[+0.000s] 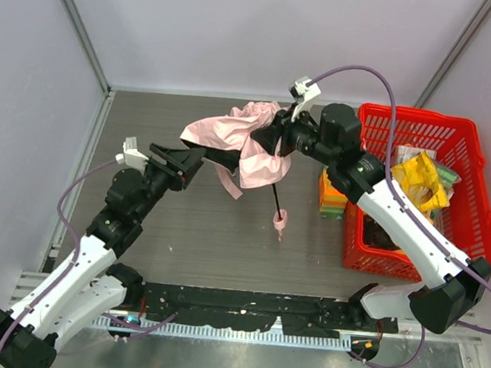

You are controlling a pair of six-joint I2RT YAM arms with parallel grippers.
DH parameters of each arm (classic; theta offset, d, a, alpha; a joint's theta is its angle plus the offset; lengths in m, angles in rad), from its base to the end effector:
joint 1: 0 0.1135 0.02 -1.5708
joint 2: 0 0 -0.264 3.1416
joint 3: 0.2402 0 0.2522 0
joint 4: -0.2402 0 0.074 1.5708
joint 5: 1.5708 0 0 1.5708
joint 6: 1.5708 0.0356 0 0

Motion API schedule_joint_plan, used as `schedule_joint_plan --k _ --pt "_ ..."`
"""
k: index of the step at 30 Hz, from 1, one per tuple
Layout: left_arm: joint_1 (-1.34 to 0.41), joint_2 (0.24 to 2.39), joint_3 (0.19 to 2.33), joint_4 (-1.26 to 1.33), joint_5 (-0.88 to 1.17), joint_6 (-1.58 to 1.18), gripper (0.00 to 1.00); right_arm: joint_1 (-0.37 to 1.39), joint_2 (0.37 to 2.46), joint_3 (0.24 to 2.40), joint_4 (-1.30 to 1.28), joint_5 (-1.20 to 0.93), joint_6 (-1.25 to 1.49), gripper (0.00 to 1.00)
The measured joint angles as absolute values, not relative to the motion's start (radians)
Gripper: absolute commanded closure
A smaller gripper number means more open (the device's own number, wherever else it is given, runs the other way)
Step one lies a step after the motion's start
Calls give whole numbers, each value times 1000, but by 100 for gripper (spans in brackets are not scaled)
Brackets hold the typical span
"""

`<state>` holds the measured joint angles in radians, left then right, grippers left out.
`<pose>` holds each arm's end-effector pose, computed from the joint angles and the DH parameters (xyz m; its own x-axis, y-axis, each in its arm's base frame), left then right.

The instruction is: Put away the umbrella

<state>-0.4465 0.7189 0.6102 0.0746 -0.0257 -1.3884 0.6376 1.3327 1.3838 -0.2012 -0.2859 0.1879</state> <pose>0.1635 -0.0773 0.3167 -0.4073 -0.8949 -0.1822 0.0439 0.1800 -0.9827 0.2401 0.1904 0.4263 -0.2666 0.0256 -0.9635 -0.7587 0.6109 0.2261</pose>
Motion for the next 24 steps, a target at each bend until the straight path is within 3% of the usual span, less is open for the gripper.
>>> schedule_joint_plan --k 6,8,15,19,24 --pt "-447 717 556 256 -52 -1491 29 637 1333 1358 -187 -286 190 99" --pt "-447 696 553 282 -58 -1501 29 637 1332 1357 -187 -285 190 99" --pt "-447 681 549 339 -126 -1516 46 637 1314 1357 -169 -299 206 99" --pt "-447 729 549 370 -148 -1515 62 637 1296 1357 -152 -315 221 99" --pt "-447 765 545 428 -158 -1510 74 637 1285 1357 -134 -325 236 99"
